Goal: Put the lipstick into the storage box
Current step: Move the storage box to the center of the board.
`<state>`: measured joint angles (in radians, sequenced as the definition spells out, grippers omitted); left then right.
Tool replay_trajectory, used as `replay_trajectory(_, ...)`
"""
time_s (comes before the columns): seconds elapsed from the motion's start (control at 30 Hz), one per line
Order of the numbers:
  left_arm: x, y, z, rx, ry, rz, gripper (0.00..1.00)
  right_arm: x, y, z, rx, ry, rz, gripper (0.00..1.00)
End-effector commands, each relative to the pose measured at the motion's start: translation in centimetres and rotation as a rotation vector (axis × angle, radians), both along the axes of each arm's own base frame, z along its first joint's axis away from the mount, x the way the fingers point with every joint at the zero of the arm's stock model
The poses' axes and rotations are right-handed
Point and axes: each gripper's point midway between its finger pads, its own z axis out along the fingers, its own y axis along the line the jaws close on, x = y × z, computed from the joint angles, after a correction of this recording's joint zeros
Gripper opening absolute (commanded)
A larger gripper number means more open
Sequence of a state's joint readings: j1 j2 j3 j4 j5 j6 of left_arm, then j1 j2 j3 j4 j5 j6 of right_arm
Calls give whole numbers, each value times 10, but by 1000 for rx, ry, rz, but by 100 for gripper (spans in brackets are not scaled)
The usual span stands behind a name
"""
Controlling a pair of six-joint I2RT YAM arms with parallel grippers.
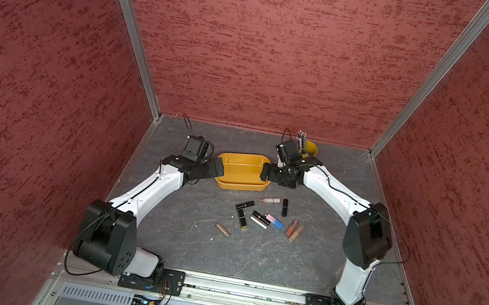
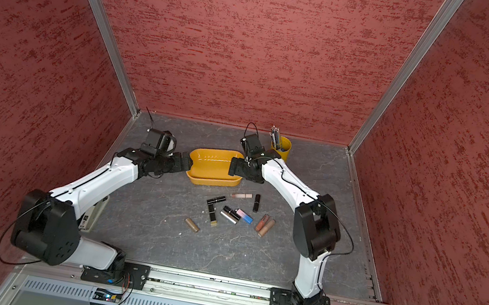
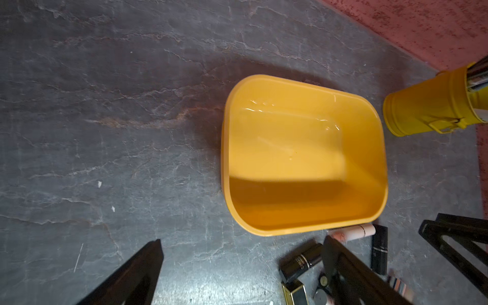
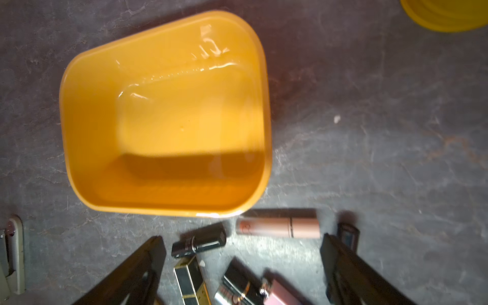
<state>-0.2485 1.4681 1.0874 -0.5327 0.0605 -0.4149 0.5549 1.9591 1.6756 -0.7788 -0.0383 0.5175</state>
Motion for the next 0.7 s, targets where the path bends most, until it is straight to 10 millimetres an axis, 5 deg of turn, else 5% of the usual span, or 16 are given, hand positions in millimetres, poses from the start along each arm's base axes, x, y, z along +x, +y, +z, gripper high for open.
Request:
replay_trajectory(0.0, 10, 0, -13, 53, 52, -41, 95, 15, -5, -5, -104, -7, 5, 94)
replay_trajectory(0.37, 32, 2, -61, 130, 173, -46, 85, 37, -1, -47, -196, 32, 10, 75)
replay_trajectory(0.67, 41, 0, -88, 169, 237, -60, 75, 42, -7, -60, -250, 31, 17, 59)
